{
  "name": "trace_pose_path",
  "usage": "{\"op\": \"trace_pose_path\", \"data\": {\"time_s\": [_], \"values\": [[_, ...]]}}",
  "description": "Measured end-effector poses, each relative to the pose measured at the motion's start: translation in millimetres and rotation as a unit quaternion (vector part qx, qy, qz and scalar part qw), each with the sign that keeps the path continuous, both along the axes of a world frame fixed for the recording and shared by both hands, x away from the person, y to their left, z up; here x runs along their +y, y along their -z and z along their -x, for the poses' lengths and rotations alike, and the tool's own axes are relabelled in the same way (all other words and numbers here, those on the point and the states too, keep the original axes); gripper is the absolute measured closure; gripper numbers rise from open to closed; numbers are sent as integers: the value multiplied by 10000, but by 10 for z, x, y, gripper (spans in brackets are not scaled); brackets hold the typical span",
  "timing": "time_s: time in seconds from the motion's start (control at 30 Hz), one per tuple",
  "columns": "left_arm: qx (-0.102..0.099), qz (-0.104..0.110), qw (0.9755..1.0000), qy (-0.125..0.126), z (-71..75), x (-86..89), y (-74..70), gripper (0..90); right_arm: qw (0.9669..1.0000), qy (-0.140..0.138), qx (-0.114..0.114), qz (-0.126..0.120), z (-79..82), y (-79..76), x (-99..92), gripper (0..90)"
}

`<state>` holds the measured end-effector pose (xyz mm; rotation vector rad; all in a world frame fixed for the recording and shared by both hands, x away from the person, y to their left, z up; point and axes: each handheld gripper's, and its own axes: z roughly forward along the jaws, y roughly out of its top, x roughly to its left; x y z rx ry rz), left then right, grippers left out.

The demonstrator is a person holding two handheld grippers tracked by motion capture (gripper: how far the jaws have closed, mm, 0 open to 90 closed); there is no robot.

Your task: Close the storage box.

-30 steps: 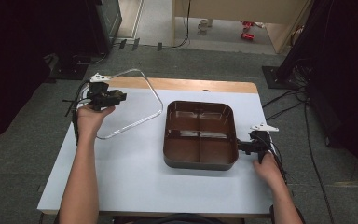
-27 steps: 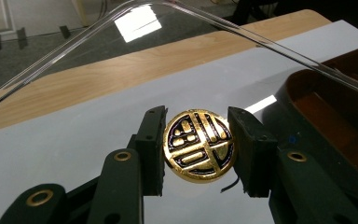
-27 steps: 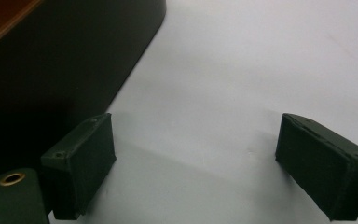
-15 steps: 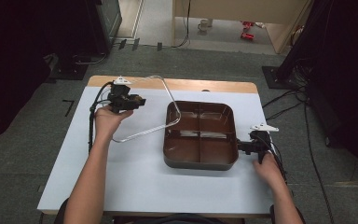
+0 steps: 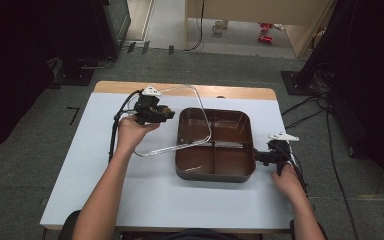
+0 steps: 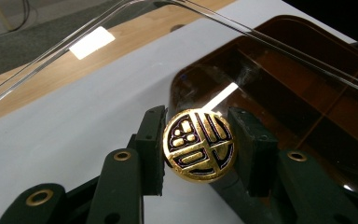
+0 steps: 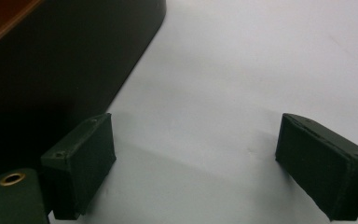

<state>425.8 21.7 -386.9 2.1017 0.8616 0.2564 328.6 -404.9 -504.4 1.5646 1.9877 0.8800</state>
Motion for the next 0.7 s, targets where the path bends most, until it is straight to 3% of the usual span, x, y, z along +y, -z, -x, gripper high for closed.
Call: {"op": "trace_pose_path", "data": {"time_s": [0.07, 0.2, 0.47, 0.7], "values": [[59, 116, 9998, 160, 42, -88, -19, 594, 10000, -2, -4, 3, 0, 0, -1, 112], [26, 72, 9996, 289, 88, -192, -32, 595, 10000, 0, -5, 1, -1, 0, 0, 111], [-32, -32, 9983, 589, 208, -500, 42, 594, 10000, 1, 6, -1, 1, 0, 0, 111], [102, 92, 9967, 798, 302, -733, 142, 595, 10000, 0, 3, 1, 1, 0, 0, 112]]}}
